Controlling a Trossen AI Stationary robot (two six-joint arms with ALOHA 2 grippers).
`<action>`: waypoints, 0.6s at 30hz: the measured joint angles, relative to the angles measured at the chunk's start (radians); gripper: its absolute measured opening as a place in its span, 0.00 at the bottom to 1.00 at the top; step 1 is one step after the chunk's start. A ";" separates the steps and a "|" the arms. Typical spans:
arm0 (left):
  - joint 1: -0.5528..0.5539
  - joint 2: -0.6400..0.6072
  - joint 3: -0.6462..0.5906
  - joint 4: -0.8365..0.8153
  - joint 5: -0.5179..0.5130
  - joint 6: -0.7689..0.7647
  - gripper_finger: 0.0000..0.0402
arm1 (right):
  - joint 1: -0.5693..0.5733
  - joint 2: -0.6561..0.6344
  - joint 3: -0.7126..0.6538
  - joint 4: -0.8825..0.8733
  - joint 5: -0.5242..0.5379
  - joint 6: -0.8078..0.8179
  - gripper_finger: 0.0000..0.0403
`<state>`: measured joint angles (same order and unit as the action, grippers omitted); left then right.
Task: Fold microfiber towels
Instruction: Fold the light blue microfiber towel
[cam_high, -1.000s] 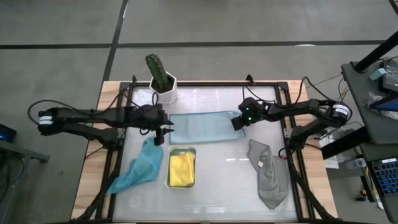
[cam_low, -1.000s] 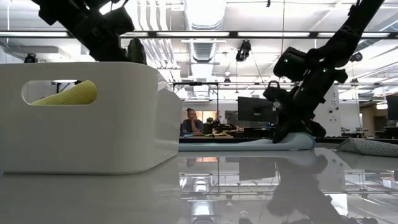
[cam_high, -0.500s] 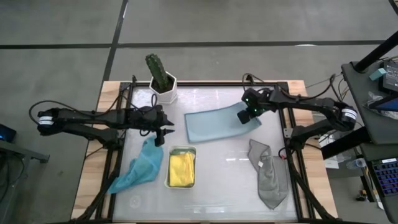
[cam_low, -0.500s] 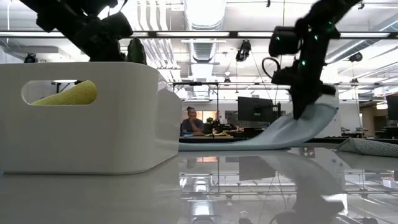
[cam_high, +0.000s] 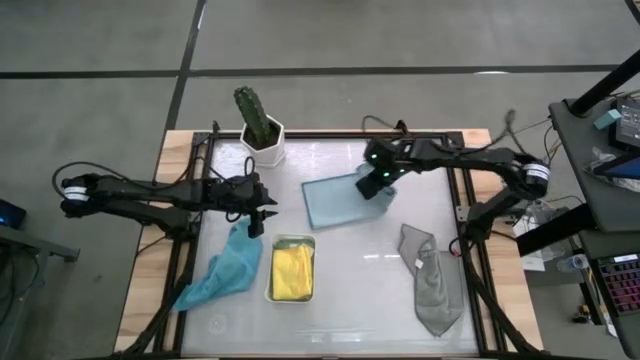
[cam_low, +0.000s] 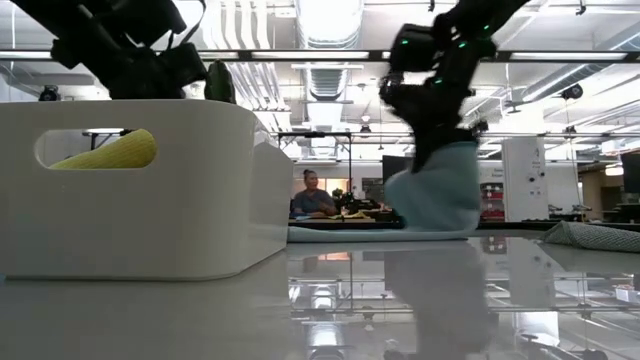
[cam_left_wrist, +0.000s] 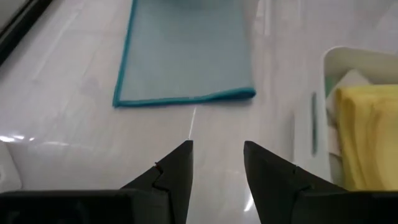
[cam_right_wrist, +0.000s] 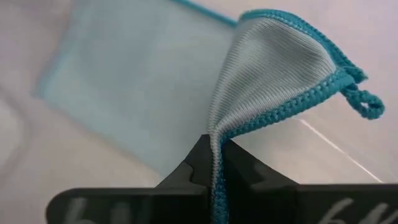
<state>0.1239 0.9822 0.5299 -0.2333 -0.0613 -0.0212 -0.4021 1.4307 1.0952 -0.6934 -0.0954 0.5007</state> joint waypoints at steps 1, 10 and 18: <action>0.000 0.002 -0.007 0.010 -0.005 0.000 0.32 | 0.010 0.027 0.003 0.049 -0.017 0.002 0.02; 0.000 -0.001 -0.031 0.077 -0.024 0.006 0.32 | 0.058 0.271 0.129 0.267 -0.020 0.039 0.02; 0.000 -0.001 -0.046 0.077 -0.045 0.008 0.32 | 0.075 0.411 0.267 0.288 -0.034 0.033 0.02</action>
<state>0.1242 0.9810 0.4835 -0.1561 -0.1066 -0.0135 -0.3272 1.8417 1.3624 -0.4053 -0.1298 0.5332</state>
